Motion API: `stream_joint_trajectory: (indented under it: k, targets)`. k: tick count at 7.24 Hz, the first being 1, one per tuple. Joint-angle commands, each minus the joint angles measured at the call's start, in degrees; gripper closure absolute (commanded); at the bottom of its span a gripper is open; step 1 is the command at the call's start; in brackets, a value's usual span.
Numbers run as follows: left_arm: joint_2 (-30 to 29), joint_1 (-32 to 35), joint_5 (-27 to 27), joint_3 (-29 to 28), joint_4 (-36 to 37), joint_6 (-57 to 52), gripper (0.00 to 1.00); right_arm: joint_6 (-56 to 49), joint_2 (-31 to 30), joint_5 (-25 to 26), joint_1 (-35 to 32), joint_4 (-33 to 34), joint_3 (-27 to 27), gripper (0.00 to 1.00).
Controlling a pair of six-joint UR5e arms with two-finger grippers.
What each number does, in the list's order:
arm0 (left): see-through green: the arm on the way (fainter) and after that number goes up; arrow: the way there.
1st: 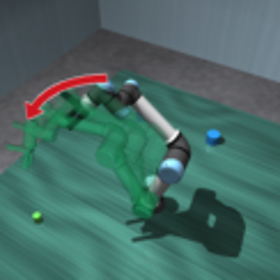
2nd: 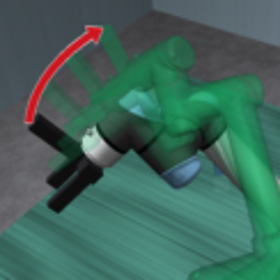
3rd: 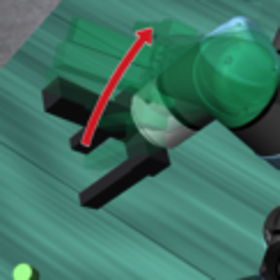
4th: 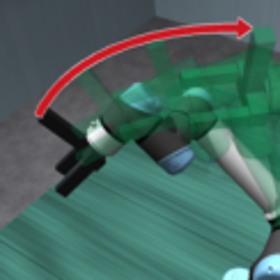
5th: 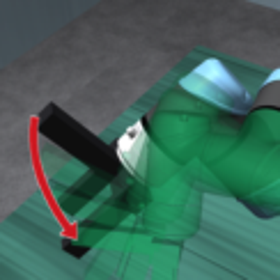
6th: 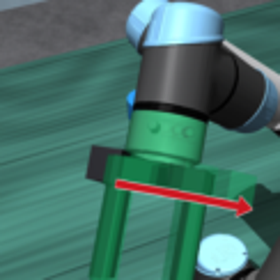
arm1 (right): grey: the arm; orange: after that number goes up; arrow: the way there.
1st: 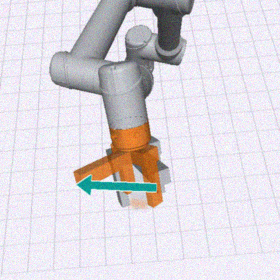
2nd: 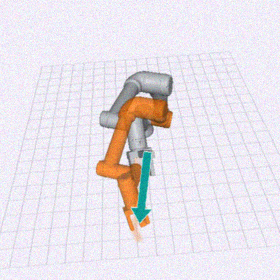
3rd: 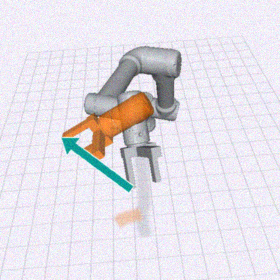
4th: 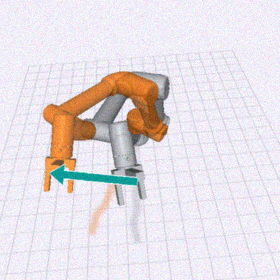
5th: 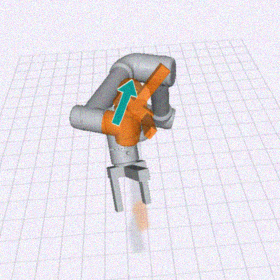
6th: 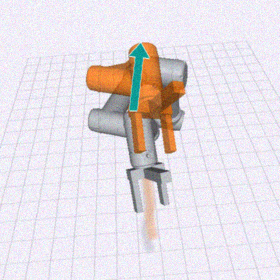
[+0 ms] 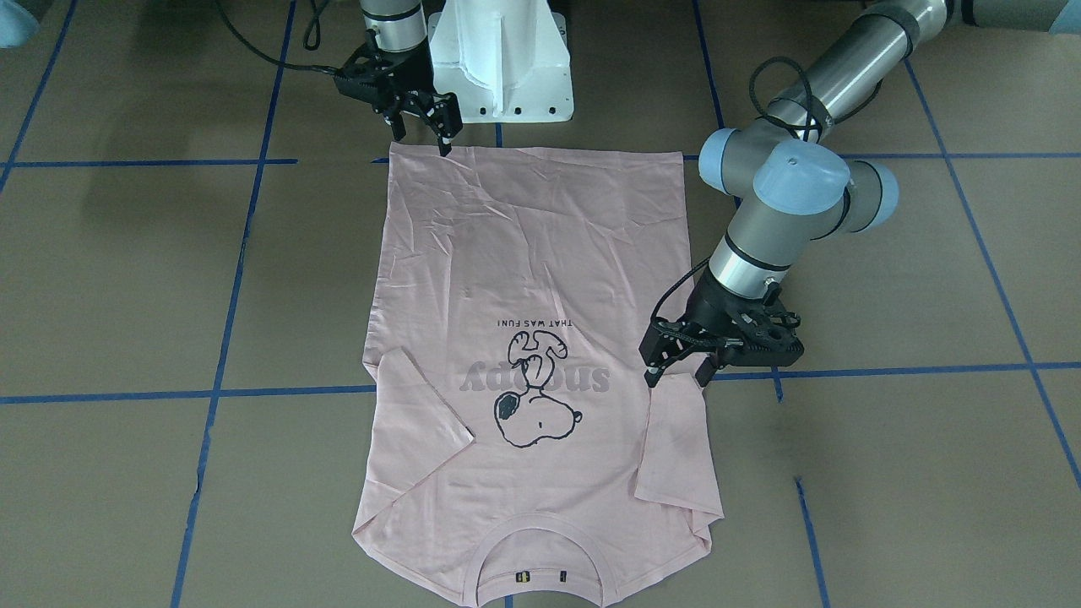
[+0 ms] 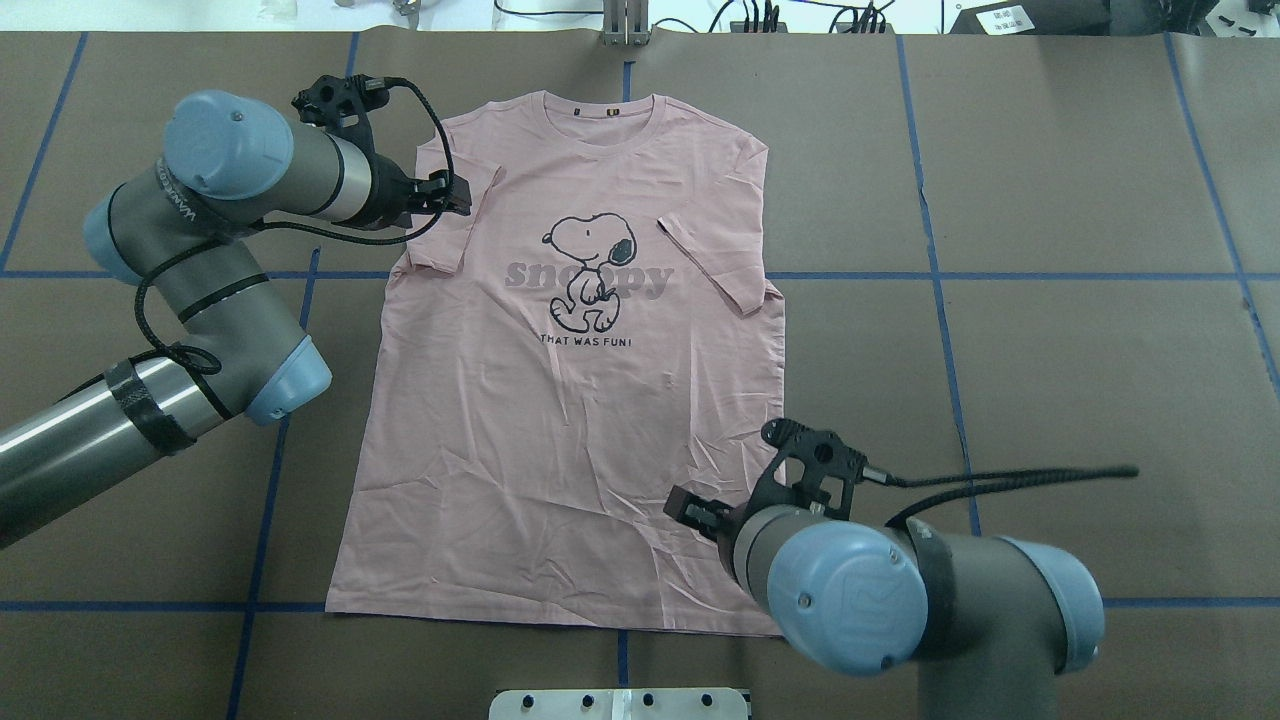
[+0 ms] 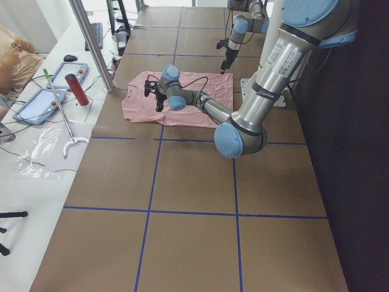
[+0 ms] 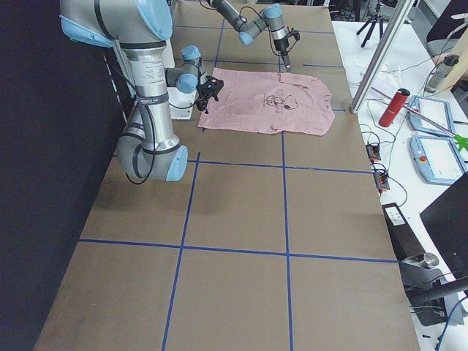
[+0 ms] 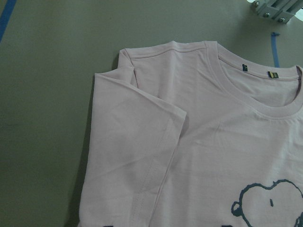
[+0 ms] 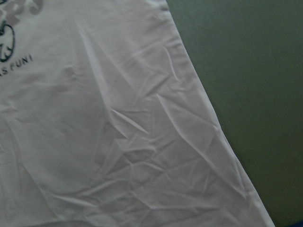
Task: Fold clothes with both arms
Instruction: 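Move the right gripper to the hem corner nearest the robot while the left gripper releases, then move the left gripper to the other hem corner and grasp both hem corners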
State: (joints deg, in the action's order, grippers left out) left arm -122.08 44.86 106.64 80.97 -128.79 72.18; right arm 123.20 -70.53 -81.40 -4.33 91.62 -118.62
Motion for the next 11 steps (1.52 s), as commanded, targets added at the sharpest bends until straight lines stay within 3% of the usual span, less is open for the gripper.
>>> stream_joint_trajectory:
  k: [1,9,11]
  targets:
    - [0.0,-0.03,-0.03,-0.11,-0.06,0.07,0.18,5.82,-2.93,0.36,2.39,0.13,0.58,0.36]
    - [-0.09,-0.21,-0.03,0.24,-0.15,1.13,0.17,5.92,-3.21,-0.08,2.93,0.75,1.9,0.43]
    - [0.0,-0.21,-0.03,0.24,-0.06,1.21,0.17,6.0,-3.3,-0.08,2.93,0.84,1.9,0.58]
